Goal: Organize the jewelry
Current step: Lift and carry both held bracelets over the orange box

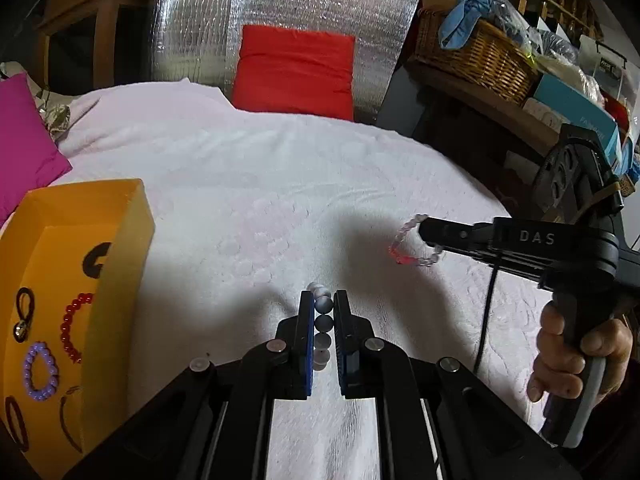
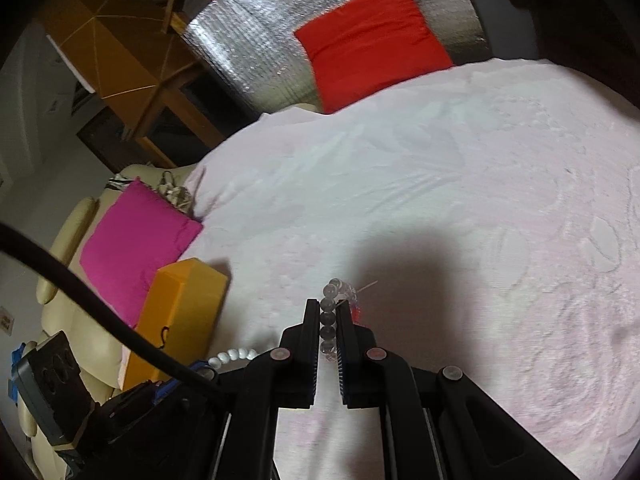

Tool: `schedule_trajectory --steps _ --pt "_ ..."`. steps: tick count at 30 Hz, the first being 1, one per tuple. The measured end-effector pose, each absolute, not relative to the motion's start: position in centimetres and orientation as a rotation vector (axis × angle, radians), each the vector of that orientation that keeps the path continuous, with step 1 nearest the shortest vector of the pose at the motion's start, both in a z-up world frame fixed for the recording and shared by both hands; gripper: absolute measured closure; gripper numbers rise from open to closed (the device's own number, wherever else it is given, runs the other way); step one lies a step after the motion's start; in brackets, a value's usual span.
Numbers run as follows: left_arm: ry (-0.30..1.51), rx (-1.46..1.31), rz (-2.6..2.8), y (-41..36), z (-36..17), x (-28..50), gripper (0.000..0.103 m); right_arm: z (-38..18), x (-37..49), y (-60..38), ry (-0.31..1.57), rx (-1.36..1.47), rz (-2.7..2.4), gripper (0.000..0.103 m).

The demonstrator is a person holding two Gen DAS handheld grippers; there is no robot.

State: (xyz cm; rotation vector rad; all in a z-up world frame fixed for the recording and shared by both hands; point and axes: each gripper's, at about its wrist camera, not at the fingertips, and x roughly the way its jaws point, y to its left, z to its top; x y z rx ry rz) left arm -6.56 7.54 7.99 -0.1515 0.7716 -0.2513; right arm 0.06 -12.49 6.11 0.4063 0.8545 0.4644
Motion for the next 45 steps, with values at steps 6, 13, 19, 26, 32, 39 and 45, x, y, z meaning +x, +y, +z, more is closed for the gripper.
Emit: schedule_trajectory --steps 6,13,19,26,32,39,45 --pt "0.717 -0.167 -0.240 9.5 9.5 -8.1 0.093 7.0 -0.9 -9.7 0.816 0.398 0.529 0.094" --pt "0.639 -0.196 -0.188 12.2 11.5 -10.5 0.093 7.9 -2.2 -6.6 0.772 0.399 0.593 0.094" --pt "0.571 -0.189 -0.073 14.8 13.8 -13.7 0.093 9.3 -4.4 -3.2 0.738 0.371 0.660 0.094" --pt "0.555 -0.185 0.095 20.3 15.7 -19.2 0.093 10.8 -8.4 2.7 0.700 0.358 0.805 0.094" --pt "0.597 -0.181 0.209 24.0 14.7 -21.9 0.093 9.2 -11.9 7.8 0.750 0.430 0.931 0.094" --pt "0.679 -0.171 0.302 26.1 11.4 -21.0 0.093 5.9 -13.0 12.4 0.868 0.379 0.982 0.094" --pt "0.701 -0.160 0.327 25.9 9.8 -20.1 0.093 4.3 -11.6 12.6 0.920 0.367 0.967 0.094"
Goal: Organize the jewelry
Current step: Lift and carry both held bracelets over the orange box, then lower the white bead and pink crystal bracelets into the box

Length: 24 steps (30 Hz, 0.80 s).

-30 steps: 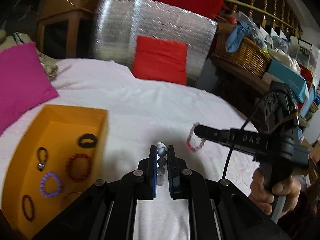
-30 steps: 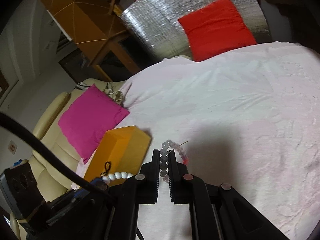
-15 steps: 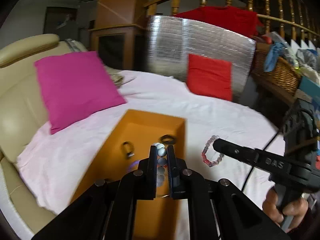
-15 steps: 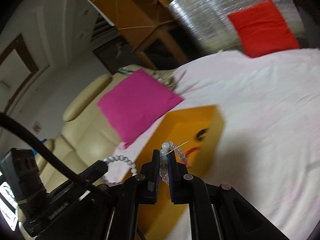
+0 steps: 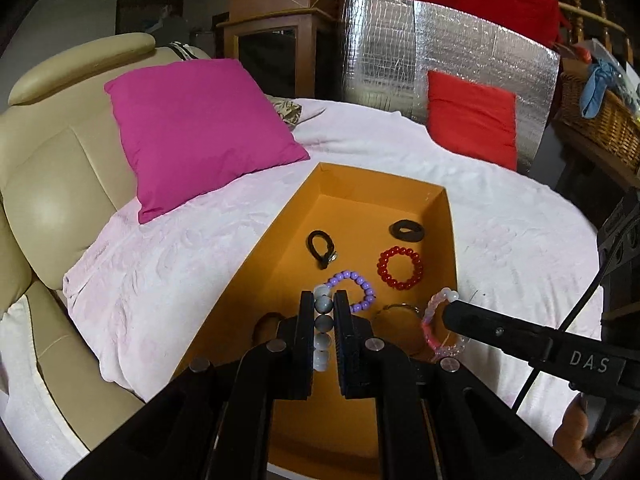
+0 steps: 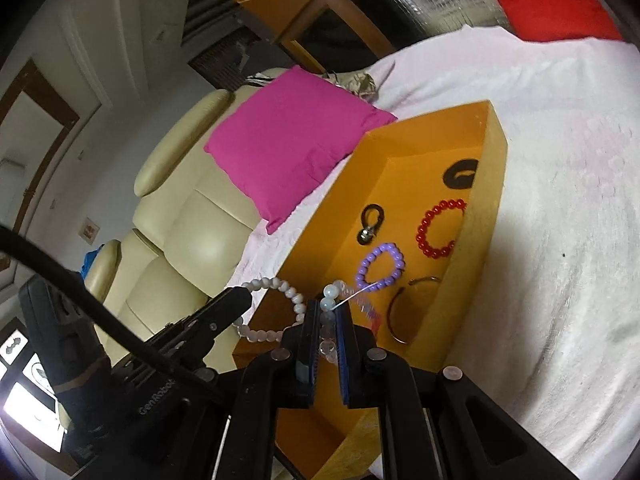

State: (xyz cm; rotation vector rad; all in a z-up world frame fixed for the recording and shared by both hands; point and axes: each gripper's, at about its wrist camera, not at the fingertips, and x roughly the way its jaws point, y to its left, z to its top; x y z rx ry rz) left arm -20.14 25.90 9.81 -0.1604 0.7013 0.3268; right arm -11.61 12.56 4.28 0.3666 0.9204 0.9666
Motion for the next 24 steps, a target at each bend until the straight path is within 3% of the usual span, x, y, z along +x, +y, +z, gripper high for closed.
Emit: schedule_trajectory --steps 24 --pt "0.742 -0.120 0.419 26.5 8.2 -20.6 0.093 2.6 -12.4 13.9 0.985 0.237 0.944 0.094"
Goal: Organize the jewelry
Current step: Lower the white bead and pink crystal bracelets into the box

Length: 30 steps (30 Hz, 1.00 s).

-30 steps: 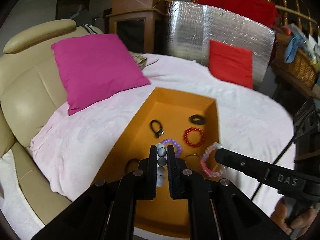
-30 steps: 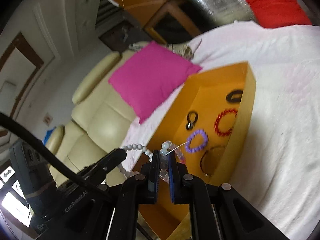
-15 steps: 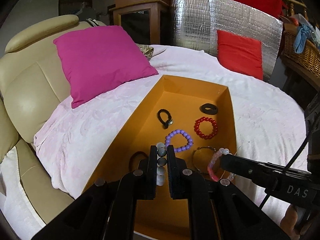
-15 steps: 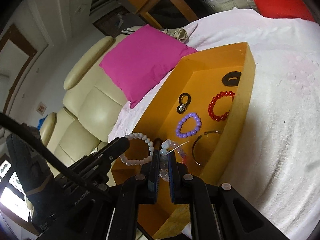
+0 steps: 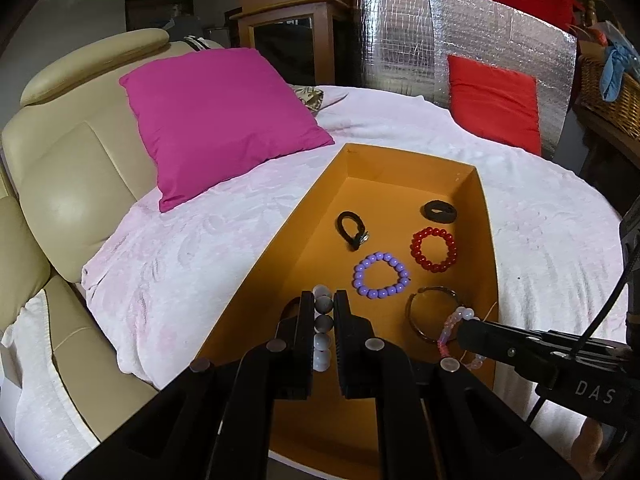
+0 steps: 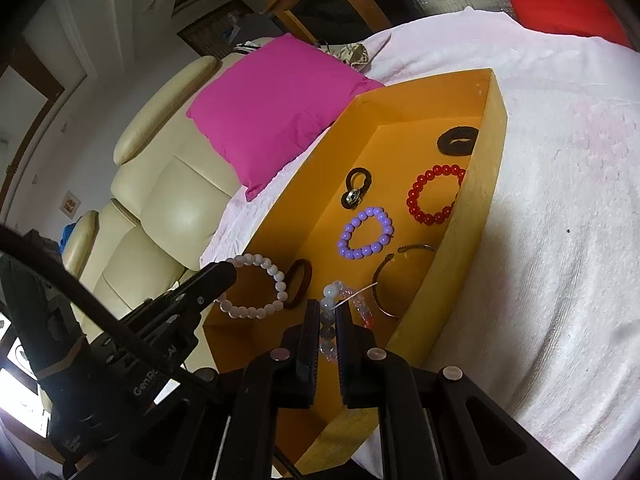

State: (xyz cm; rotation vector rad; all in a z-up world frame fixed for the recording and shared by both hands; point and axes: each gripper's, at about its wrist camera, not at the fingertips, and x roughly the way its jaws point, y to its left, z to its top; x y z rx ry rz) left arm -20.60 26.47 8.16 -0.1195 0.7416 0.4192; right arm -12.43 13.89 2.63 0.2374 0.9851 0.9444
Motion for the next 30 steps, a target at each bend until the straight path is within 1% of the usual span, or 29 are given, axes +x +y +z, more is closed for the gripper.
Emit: schedule_trajectory --steps 30 --pt "0.802 -0.094 0.488 27.2 5.7 -20.5 0.093 1.9 -12.7 15.0 1.029 0.174 0.930 0.094"
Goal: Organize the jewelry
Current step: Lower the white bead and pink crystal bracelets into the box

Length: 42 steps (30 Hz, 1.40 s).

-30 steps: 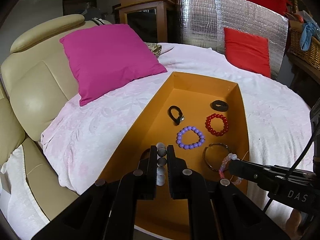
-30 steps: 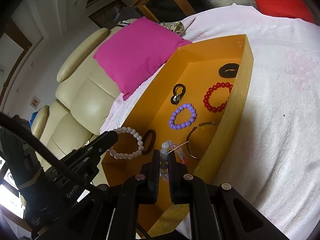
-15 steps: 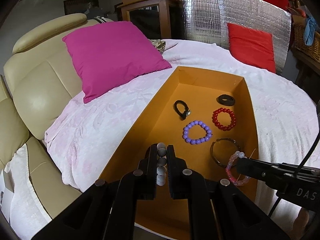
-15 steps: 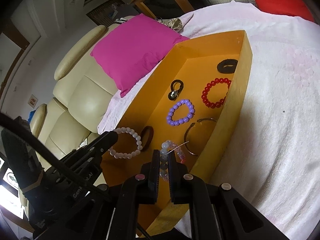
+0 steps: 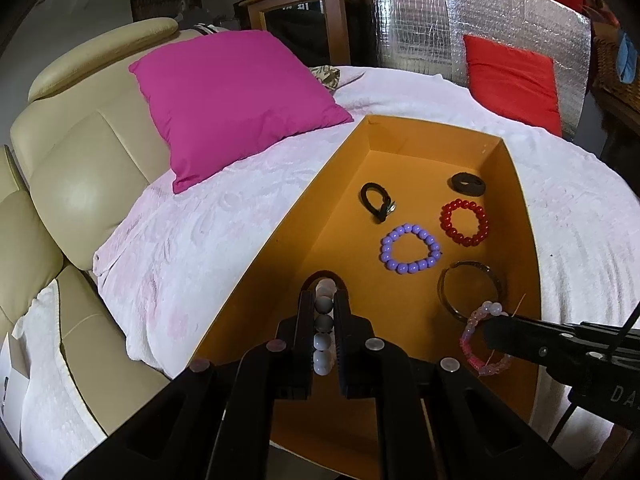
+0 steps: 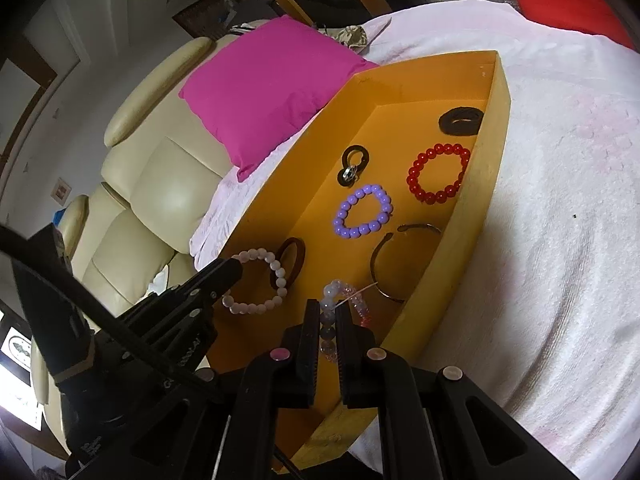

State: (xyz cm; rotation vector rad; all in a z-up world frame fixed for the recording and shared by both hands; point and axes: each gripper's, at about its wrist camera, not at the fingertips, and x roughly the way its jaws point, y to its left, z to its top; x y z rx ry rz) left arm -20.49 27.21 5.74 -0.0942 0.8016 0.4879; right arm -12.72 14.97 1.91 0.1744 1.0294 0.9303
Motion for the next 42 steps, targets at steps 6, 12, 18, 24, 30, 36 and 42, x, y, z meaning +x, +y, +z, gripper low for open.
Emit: schedule_trajectory --steps 6,12,18,24,30,36,42 --pt "0.810 -0.090 0.502 27.4 5.4 -20.5 0.093 1.8 -12.7 14.9 1.032 0.173 0.929 0.094" --pt "0.821 -0.085 0.513 27.6 4.9 -20.5 0.093 1.8 -12.8 14.9 1.033 0.170 0.927 0.094" --pt "0.830 -0.082 0.525 27.9 4.5 -20.5 0.093 1.8 -12.8 15.0 1.032 0.165 0.926 0.094" --pt "0.836 -0.080 0.534 28.1 4.3 -20.5 0.093 1.8 -12.9 15.1 1.030 0.161 0.924 0.094" --pt "0.846 -0.071 0.542 28.3 4.0 -20.5 0.093 1.9 -12.9 15.3 1.029 0.158 0.921 0.094" --pt "0.853 -0.062 0.549 28.4 3.8 -20.5 0.093 1.9 -13.0 15.4 1.026 0.153 0.917 0.094" --pt "0.862 -0.057 0.554 28.6 3.4 -20.4 0.093 1.8 -13.1 15.6 1.022 0.147 0.910 0.094"
